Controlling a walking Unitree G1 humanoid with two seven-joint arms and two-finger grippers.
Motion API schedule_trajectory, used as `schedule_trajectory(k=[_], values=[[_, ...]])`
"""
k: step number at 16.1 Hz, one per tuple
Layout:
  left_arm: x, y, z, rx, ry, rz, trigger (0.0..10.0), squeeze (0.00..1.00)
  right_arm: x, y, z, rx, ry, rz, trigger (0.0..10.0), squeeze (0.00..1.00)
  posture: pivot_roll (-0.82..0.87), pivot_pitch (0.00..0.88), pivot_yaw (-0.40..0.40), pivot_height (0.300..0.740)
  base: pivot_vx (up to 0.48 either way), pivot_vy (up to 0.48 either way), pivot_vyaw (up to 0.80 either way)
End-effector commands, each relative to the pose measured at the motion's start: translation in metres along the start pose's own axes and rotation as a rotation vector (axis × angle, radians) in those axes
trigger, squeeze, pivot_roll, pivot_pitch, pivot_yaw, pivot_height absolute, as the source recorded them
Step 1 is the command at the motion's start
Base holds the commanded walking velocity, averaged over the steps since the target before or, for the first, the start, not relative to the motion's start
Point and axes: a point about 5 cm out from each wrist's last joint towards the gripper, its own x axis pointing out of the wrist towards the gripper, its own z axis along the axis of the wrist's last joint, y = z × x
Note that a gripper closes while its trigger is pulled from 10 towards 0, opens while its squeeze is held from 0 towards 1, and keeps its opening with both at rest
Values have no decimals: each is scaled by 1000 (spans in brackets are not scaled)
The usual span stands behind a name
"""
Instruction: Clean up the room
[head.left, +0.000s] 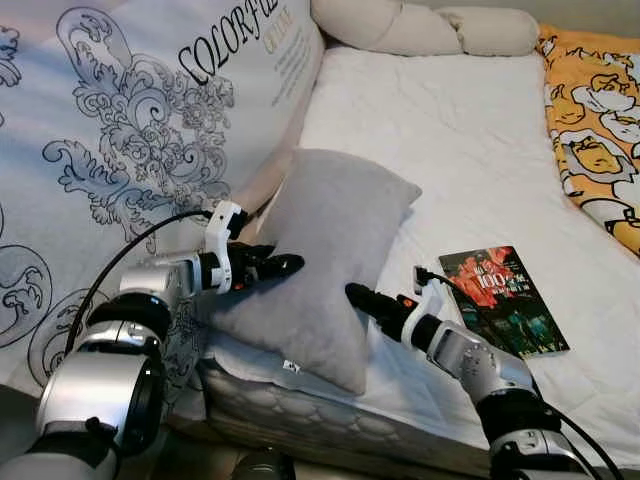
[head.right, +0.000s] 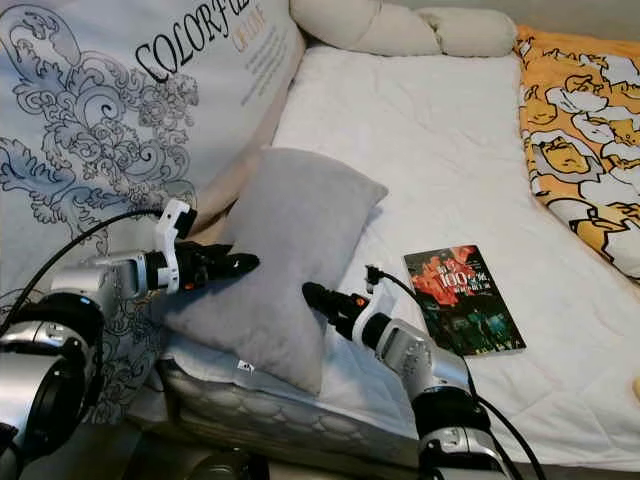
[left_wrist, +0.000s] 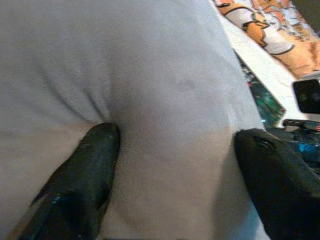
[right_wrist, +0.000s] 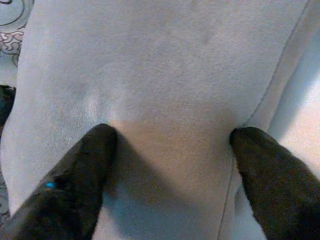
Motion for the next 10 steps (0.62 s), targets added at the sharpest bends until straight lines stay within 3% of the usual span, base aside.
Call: schedule_trajectory(k=[1,7,10], values=[[3,-1,-3,40,23,15,0,0,3,0,-1,-17,1,-26,0,0,-7,27,49,740,0,0,0],[5,-6,5,160,29,-2,0,0,11,5,3,-30,-36,-22,0,0,4,40,54,740,0,0,0],[11,-16,14,217,-19,-32,0,0,12,8,6,-40,-59,-14,0,0,9,41,53,740,0,0,0]])
